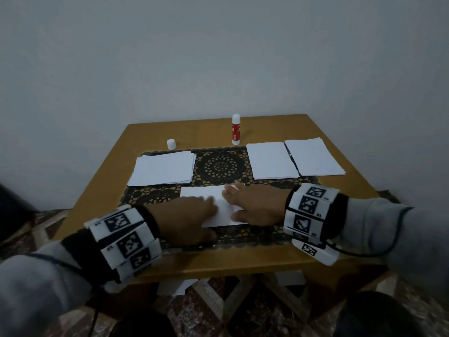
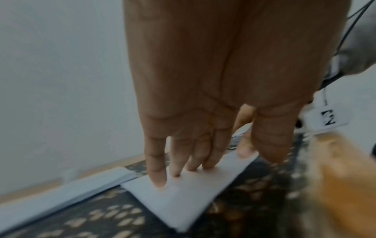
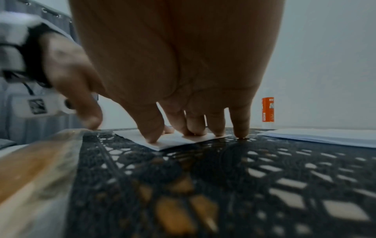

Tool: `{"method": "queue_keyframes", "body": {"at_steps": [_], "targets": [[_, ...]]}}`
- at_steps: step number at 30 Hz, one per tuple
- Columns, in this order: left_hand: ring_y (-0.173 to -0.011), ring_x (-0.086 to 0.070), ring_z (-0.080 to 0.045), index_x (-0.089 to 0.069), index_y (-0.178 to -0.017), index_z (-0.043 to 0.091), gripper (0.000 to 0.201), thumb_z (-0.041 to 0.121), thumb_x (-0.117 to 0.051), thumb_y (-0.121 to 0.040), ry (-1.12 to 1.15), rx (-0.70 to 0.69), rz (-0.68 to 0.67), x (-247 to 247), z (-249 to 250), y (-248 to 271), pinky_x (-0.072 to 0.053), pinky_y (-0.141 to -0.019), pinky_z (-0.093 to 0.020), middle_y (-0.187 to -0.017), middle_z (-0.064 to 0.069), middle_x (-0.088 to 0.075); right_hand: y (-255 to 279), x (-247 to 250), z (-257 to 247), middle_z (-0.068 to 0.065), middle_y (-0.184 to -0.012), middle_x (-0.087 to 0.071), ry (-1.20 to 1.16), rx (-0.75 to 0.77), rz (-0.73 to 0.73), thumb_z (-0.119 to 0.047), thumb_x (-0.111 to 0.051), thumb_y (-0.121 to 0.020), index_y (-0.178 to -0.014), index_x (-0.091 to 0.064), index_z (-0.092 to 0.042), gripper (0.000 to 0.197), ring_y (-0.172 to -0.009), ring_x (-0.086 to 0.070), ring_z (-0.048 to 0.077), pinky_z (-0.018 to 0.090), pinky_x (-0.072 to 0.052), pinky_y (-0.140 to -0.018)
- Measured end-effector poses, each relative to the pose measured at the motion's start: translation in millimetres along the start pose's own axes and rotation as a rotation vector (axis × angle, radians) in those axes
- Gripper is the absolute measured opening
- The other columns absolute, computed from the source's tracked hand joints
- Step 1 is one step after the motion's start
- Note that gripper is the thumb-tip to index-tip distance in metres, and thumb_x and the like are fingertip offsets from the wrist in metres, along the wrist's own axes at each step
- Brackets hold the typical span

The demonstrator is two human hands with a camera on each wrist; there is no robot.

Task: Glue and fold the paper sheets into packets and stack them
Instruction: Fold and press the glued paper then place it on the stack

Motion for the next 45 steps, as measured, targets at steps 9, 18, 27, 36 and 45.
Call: {"method": "queue_keyframes", "body": {"at_steps": [9,18,27,36,45], "targets": [[-0.145,0.015,-0.03,0.014,-0.148,0.003,0.09,0.065,-0.021,-0.092,-0.051,0.06,-0.097,-29,6,7,-0.008,-0.12,-0.043,-0.154,-0.018,0.022,-1,-3,6,0.009,-0.161,0.007,-0.02,-0.041,0.019,-0.04,-0.033,-0.103,-0.153,0.0,-0.006,0.069,-0.149,0.004,0.021,0.037,-0.011,-0.12],[-0.143,0.022,-0.025,0.019,-0.147,0.005,0.107,0.077,-0.002,-0.07,0.007,0.046,-0.102,-49,14,32,0.003,-0.118,-0.036,-0.153,-0.014,0.027,-2,-3,8,0.006,-0.162,0.009,-0.024,-0.041,0.019,-0.042,-0.032,-0.103,-0.154,0.001,-0.009,0.069,-0.149,0.004,0.019,0.035,-0.01,-0.12],[-0.142,0.023,-0.027,0.022,-0.145,0.006,0.109,0.079,0.002,-0.066,0.038,0.129,-0.086,-56,-14,36,0.007,-0.115,-0.033,-0.151,-0.015,0.029,0,-3,7,0.006,-0.162,0.009,-0.016,-0.046,0.022,-0.043,-0.031,-0.103,-0.154,0.001,-0.01,0.069,-0.149,0.003,0.019,0.036,-0.012,-0.119],[-0.147,0.009,-0.023,0.009,-0.15,0.006,0.084,0.061,-0.022,-0.094,0.109,0.191,-0.04,-21,-29,11,-0.006,-0.12,-0.036,-0.157,-0.013,0.017,2,-2,6,0.005,-0.162,0.008,-0.058,-0.047,0.036,-0.042,-0.032,-0.103,-0.154,0.001,-0.01,0.069,-0.149,0.005,0.018,0.033,-0.009,-0.119],[-0.147,0.009,-0.021,0.009,-0.151,0.008,0.082,0.057,-0.027,-0.096,0.134,0.136,0.01,-5,-17,-19,-0.005,-0.118,-0.035,-0.158,-0.01,0.016,5,7,9,0.004,-0.162,-0.007,-0.11,-0.05,0.112,-0.046,-0.042,-0.099,-0.153,-0.015,-0.015,0.068,-0.148,-0.012,0.019,0.034,-0.016,-0.118]]}}
Point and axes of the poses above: each hand's wrist, its own y-axis away from the middle knuckle, its own x-axis out of the back of the hand, z = x × y, the point moved 9 cm from there along -y, towards the middle knuckle
